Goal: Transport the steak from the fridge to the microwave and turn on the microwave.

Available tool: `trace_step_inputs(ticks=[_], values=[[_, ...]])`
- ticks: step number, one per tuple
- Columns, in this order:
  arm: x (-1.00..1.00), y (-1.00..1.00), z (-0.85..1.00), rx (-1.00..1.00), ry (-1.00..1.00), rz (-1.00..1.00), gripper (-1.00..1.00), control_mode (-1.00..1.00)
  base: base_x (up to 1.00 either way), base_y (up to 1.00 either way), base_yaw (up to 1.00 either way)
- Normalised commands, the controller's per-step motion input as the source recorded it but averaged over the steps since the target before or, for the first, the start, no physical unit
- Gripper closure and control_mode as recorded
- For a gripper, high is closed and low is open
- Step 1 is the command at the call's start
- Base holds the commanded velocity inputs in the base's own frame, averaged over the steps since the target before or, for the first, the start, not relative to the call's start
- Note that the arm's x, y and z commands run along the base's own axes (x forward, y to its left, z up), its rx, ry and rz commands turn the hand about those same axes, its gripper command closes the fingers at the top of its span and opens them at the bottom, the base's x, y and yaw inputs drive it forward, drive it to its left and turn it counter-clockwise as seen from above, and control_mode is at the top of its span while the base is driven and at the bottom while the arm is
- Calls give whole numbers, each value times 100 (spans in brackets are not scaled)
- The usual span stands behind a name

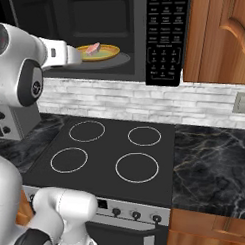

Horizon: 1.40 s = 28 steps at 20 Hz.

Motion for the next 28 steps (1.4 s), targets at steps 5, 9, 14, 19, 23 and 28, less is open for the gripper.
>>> trace_step_inputs(ticks=[5, 9, 14, 19, 23, 28], values=[[-47, 0, 3, 0, 0, 0, -100, -100, 0, 0, 0], [-48, 0, 0, 0, 0, 0, -100, -100, 0, 0, 0], [-53, 0, 0, 0, 0, 0, 100, -100, 0, 0, 0], [-58, 0, 0, 0, 0, 0, 100, -100, 0, 0, 0], [-47, 0, 2, 0, 0, 0, 100, -100, 0, 0, 0], [-53, 0, 17, 0, -5, 0, 100, -100, 0, 0, 0]])
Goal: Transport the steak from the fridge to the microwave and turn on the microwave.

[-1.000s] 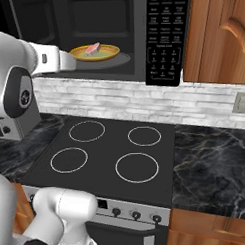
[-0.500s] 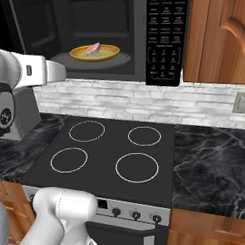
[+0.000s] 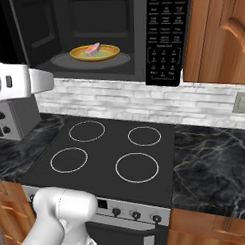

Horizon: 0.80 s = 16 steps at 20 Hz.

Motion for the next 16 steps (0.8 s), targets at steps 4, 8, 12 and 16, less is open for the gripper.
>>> trace_step_inputs(ticks=[4, 8, 12, 16], values=[[-40, 0, 26, 0, -1, 0, 100, -100, 0, 0, 0], [-29, 5, 24, 0, 0, 0, 100, -100, 0, 0, 0], [-37, 9, 12, 0, 0, 1, 100, -100, 0, 0, 0], [-42, 15, 2, 0, 0, 2, 100, -100, 0, 0, 0]])
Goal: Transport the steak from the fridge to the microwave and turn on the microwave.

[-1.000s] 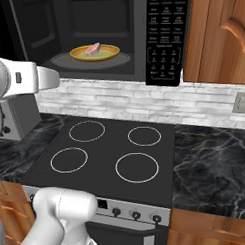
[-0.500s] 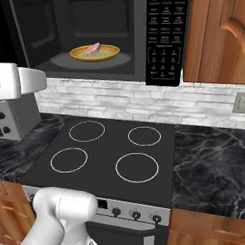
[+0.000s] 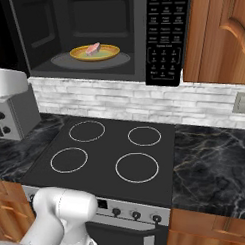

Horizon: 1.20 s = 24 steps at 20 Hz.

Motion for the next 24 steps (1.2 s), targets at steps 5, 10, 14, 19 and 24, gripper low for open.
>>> trace_step_inputs(ticks=[5, 10, 14, 19, 24], values=[[-45, 18, 2, 0, -2, 2, 100, -100, 0, 0, 0], [-34, 25, 2, 0, -3, 1, 100, -100, 0, 0, 0], [-26, 28, 0, 0, -5, 1, 100, -100, 0, 0, 0], [-24, 22, 0, 0, -7, 0, 100, -100, 0, 0, 0], [-16, 15, 0, 0, -4, 0, 100, -100, 0, 0, 0]])
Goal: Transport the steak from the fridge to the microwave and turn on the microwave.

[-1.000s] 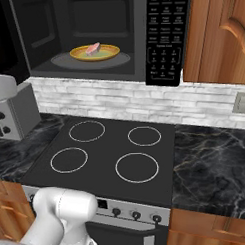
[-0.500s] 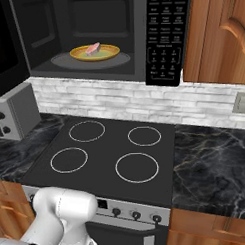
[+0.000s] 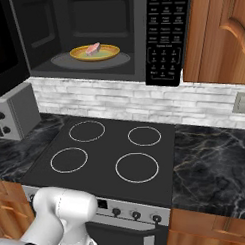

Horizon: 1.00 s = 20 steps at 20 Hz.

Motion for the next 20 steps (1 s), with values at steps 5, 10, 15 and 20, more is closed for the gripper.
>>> trace_step_inputs(ticks=[5, 10, 15, 20], values=[[-18, 19, 0, 0, -3, 0, 100, -100, 0, 0, 0], [-23, 21, 0, 0, -3, 0, 100, -100, 0, 0, 0], [-25, 22, 0, 0, -1, 0, 100, -100, 0, 0, 0], [-17, 26, 0, 0, 0, 0, 100, -100, 0, 0, 0]])
